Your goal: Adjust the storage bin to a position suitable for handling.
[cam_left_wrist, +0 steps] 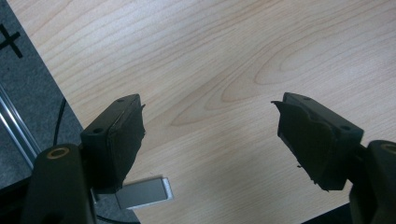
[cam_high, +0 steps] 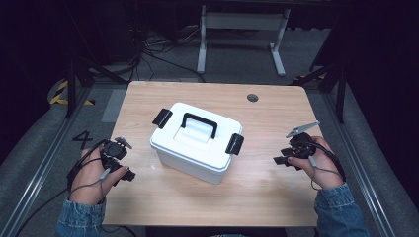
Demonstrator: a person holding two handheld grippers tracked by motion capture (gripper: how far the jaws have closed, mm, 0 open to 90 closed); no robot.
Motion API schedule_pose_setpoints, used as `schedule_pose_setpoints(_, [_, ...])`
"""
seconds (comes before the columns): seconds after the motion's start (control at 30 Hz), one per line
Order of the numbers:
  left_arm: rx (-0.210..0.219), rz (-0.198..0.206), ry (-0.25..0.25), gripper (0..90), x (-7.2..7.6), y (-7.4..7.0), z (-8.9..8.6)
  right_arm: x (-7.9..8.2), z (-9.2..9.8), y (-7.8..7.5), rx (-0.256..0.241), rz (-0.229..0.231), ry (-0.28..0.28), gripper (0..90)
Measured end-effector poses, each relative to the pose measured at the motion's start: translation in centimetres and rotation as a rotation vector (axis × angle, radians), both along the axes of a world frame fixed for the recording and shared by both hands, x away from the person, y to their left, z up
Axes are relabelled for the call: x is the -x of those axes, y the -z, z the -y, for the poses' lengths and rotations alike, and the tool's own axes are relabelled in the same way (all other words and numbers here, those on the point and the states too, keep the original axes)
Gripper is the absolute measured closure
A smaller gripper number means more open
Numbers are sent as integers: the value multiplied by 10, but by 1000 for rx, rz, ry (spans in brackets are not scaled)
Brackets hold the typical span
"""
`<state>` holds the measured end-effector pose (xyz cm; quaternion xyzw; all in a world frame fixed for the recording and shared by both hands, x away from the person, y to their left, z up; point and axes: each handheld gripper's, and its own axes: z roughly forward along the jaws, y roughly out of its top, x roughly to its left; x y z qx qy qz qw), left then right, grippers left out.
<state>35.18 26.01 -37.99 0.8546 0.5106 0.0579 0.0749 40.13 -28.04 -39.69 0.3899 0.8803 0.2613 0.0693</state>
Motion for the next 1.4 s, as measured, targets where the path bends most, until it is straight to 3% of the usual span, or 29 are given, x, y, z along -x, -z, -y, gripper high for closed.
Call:
schedule_pose_setpoints(0.03, [4, 16, -6, 236, 1, -1, -1, 0, -1, 0, -9, -7, 10, 502])
schedule_pose_setpoints(0.27, [25, 29, 10, 230, 2, -2, -3, -1, -6, -3, -12, -7, -3, 489])
schedule_pose_setpoints(0.5, [38, 29, 21, 223, 3, -4, -4, -2, -15, -17, -36, 13, -17, 507])
schedule_pose_setpoints(0.77, [44, 30, 24, 223, 2, -6, -4, 0, -34, -51, -86, 48, -82, 548])
schedule_pose_setpoints(0.97, [50, 37, 23, 219, 1, -5, -6, -5, -55, -77, -82, 63, -148, 547])
schedule_pose_setpoints(1.2, [59, 50, 42, 217, 2, -7, -6, -13, -75, -99, -100, 73, -195, 546])
schedule_pose_setpoints(1.4, [66, 47, 48, 212, 3, -7, -7, -20, -95, -107, -124, 56, -212, 549])
